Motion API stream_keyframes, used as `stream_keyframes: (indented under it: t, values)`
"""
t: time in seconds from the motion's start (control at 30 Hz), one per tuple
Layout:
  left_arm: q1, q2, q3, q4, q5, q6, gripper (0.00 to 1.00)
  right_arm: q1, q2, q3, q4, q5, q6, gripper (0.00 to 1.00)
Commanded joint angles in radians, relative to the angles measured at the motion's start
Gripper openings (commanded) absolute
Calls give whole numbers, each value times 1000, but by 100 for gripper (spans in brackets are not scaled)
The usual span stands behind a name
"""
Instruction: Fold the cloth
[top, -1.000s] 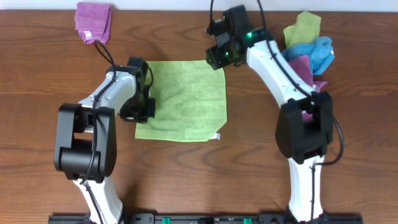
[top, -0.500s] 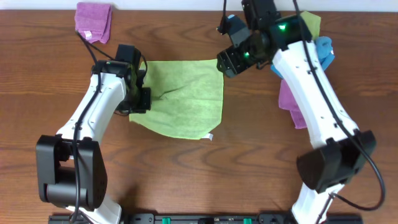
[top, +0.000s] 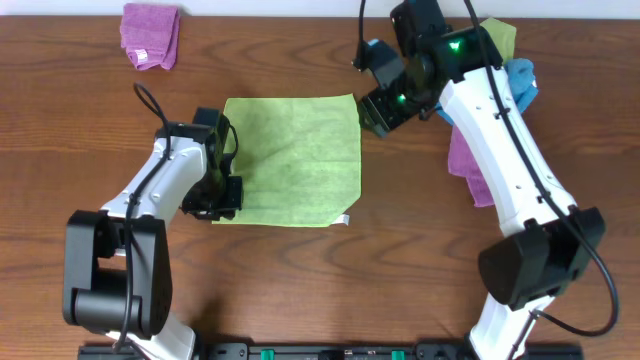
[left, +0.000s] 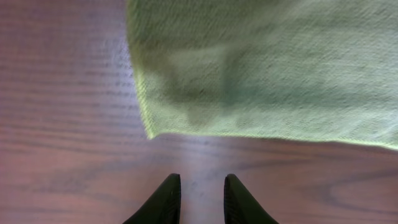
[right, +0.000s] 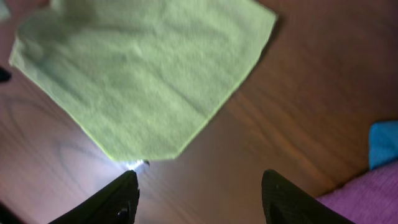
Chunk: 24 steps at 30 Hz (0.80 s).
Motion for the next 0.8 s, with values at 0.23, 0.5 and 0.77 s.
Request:
stream_keyframes:
  t: [0.23,0.5,0.77]
  values:
    - [54,-259,-1,61,-14,4,30,-72,-225,-134,-61,-16,-55,65]
    - [143,-287,-119,166,44,3,33,-75,-341,-655,255,-182,3,65]
    - [233,-278,-277,300,173,-8,43,-76,-340,-891,473,-287,24,72]
